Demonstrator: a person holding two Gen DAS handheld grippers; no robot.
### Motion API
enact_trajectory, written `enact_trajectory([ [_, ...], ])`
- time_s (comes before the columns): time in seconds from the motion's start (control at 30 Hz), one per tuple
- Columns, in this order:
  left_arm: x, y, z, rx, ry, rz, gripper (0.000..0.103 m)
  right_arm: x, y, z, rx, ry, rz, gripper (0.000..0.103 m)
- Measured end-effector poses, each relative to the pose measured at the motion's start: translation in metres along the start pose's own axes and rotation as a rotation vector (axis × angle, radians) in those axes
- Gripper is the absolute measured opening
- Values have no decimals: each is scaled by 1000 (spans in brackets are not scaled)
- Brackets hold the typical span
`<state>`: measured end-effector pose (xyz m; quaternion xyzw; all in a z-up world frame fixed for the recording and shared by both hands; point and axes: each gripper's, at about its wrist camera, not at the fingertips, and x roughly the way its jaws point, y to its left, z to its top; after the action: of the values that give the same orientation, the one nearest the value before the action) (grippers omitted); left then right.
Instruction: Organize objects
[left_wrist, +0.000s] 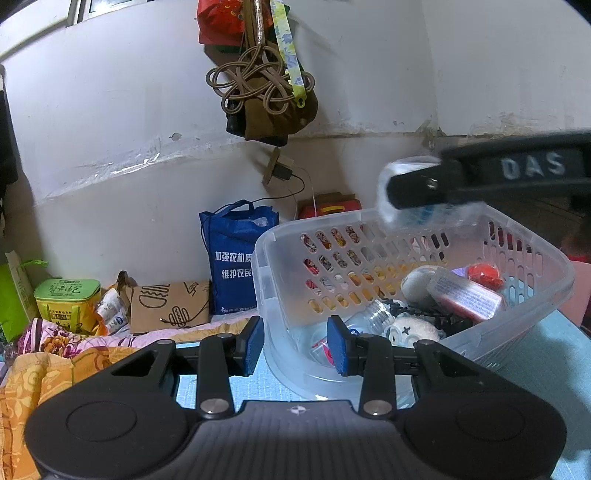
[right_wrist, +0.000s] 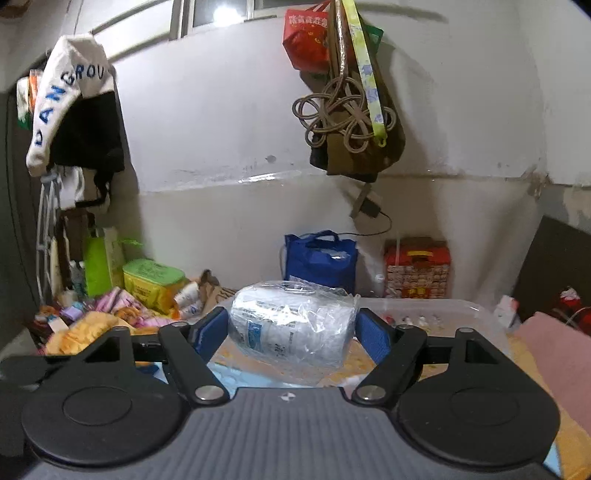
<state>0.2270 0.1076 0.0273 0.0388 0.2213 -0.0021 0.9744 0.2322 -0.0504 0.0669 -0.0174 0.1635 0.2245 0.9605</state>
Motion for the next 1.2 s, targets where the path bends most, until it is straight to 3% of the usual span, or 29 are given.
enact_trajectory([
  [0.03,0,0,0,0,0,0,41,-2,-2,-1,1,-9,-5,103],
  [0.17,0,0,-1,1,0,1,41,-17,-9,-6,10,-83,-70,103],
  [0.43,1,0,0,6,-3,3,41,-73,-30,-41,85,-139,-41,103],
  [0.63,1,-1,0,5,-4,6,41,-85,-31,-55,63,-138,-43,103],
  [0.87,1,-1,0,5,-5,9,41,-103,-42,-74,123,-163,-29,103],
  [1.03,0,-1,-1,6,-7,9,41,-104,-53,-105,158,-117,-51,103],
  [1.2,0,-1,-1,7,-8,10,41,-71,-71,-124,238,21,-76,103],
])
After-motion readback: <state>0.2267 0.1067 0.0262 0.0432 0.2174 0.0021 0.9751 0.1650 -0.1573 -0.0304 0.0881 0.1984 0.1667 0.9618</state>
